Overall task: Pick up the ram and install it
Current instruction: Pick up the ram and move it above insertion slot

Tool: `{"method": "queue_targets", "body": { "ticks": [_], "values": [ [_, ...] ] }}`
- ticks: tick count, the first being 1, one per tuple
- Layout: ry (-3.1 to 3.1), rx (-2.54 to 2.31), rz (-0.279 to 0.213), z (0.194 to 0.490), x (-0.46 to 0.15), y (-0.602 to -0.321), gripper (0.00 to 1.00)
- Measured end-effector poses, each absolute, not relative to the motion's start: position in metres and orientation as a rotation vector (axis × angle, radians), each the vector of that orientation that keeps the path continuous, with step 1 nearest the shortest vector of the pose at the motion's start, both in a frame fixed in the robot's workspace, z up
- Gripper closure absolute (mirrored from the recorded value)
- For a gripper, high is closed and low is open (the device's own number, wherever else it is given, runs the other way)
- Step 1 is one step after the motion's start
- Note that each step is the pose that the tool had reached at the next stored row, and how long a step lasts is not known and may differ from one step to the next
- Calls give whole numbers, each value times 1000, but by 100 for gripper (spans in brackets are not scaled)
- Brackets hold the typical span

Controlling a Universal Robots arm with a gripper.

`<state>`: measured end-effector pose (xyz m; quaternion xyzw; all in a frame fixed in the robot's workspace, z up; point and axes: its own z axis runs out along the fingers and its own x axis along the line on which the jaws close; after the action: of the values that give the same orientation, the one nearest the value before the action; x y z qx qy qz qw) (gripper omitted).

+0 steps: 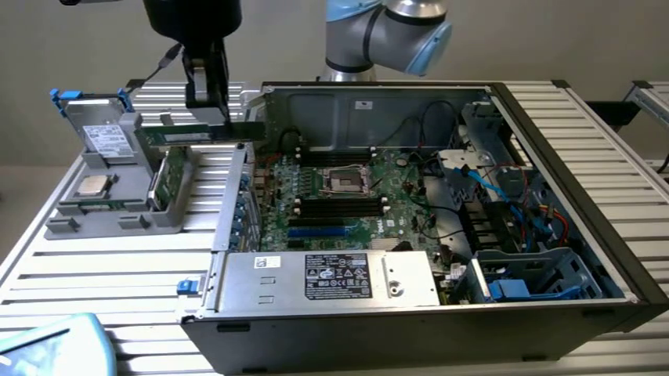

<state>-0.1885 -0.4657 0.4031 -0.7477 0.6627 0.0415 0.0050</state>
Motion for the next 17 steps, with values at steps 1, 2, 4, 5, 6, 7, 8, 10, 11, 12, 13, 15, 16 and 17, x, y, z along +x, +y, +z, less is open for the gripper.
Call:
{"method": "queue_targets", "body": {
  "ticks": [1, 2, 4, 5, 6, 7, 8, 10, 11, 12, 13, 15, 16, 17],
  "values": [
    [2075, -2341, 132, 403, -187, -466, 86],
    [2074, -2340, 133, 403, -185, -466, 86],
    [2072, -2338, 136, 403, -182, -467, 86],
    [2072, -2337, 137, 403, -179, -467, 86],
    [2071, -2337, 138, 403, -177, -467, 86],
    [2071, -2336, 139, 403, -174, -468, 86],
    [2070, -2336, 140, 403, -172, -468, 86],
    [2069, -2334, 142, 403, -167, -469, 86],
    [2068, -2334, 144, 403, -164, -469, 86],
    [2067, -2333, 145, 403, -160, -470, 86],
    [2067, -2332, 146, 403, -157, -470, 86],
    [2065, -2331, 149, 403, -150, -472, 86],
    [2065, -2330, 150, 403, -146, -472, 86],
    [2064, -2330, 151, 403, -143, -473, 86]
  ]
}}
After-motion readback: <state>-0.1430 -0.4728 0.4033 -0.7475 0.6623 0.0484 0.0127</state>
